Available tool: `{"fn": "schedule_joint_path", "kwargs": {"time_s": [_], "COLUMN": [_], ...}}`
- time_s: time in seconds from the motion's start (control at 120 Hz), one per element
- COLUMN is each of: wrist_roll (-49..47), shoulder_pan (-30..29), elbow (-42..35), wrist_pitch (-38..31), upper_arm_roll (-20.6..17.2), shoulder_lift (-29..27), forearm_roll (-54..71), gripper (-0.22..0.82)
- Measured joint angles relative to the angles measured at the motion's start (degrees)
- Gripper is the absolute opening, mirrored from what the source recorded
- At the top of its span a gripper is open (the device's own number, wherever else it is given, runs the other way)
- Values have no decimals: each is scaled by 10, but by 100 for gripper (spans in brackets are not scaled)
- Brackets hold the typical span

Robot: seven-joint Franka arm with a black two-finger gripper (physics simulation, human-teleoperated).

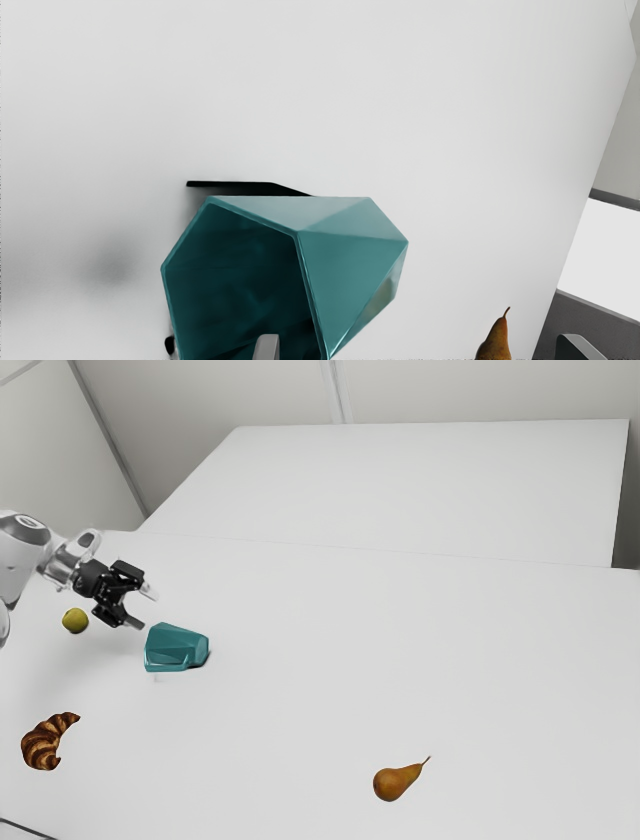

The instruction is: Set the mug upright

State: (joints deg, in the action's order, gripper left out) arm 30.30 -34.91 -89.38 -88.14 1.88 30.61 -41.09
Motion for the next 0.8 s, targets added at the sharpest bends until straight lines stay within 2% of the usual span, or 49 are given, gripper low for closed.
{"fn": "schedule_joint_path", "kwargs": {"time_s": [0.567, 0.65, 0.8], "wrist_roll": [62, 66, 71], "shoulder_pan": [8, 11, 19], "elbow": [-56, -58, -76], "wrist_pitch": [-38, -40, -43], "upper_arm_roll": [0, -2, -4], "shoulder_lift": [16, 13, -2], "forearm_roll": [-23, -25, -27], "gripper": [59, 55, 42]}}
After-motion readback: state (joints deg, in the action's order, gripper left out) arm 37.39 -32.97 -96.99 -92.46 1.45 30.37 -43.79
